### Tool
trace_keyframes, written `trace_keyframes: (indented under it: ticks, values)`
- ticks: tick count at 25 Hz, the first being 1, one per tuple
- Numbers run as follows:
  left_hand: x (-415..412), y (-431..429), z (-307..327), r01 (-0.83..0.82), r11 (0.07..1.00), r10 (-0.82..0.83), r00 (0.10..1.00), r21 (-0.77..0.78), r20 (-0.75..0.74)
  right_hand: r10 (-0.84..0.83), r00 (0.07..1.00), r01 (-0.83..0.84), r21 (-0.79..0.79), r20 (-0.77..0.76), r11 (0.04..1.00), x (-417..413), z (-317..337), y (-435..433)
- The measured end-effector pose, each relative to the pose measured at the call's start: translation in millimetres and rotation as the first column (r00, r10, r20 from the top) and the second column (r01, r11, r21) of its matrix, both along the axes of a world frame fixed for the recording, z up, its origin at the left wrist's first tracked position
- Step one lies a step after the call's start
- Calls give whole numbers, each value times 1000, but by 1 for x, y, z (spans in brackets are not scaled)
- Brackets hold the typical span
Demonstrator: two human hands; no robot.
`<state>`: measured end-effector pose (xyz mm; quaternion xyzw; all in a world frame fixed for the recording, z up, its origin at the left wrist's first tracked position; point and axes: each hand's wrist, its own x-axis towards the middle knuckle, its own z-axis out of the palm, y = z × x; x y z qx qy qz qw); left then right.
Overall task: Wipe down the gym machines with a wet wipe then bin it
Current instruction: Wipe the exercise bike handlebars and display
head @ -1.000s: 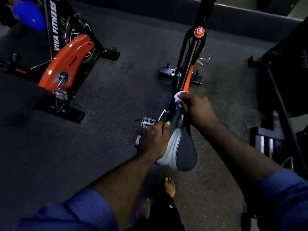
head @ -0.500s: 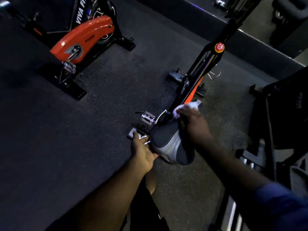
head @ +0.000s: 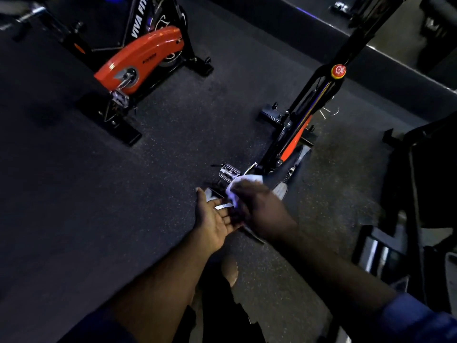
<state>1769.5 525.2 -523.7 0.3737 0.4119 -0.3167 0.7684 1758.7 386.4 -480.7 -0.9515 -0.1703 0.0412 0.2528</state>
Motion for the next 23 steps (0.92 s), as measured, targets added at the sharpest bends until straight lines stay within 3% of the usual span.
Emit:
trace_keyframes:
  ticks: [2, 3, 5, 7, 12, 15, 18, 23]
  values:
    - [2, 5, -2, 35, 999, -35, 999, 27, 14, 250, 968, -249, -39, 34, 968, -17, -1, -8]
    - [5, 7, -4, 43, 998, -44, 999, 38, 21, 269, 962, -266, -78, 38, 961, -12, -2, -21]
    - [10, 9, -8, 64, 996, -67, 997, 60, 37, -44, 999, 44, -63, -3, 997, 2, -6, -43]
    - [13, 8, -7, 84, 993, -88, 995, 85, 43, -348, 936, 348, 15, 48, 937, -9, -11, -44]
    - [26, 0, 6, 138, 971, -161, 981, 195, 107, -197, 960, 204, -14, 201, 979, -87, -15, -42]
    - [32, -6, 5, 171, 951, -215, 965, 258, 153, -454, 855, 471, -7, 252, 882, -40, -12, -66]
    - [21, -16, 1, 194, 940, -234, 965, 280, 118, -607, 773, 598, 108, 184, 794, -34, -22, -54]
    - [18, -23, 12, 233, 912, -291, 947, 337, 133, -437, 853, 409, 156, 284, 899, -94, -38, -19]
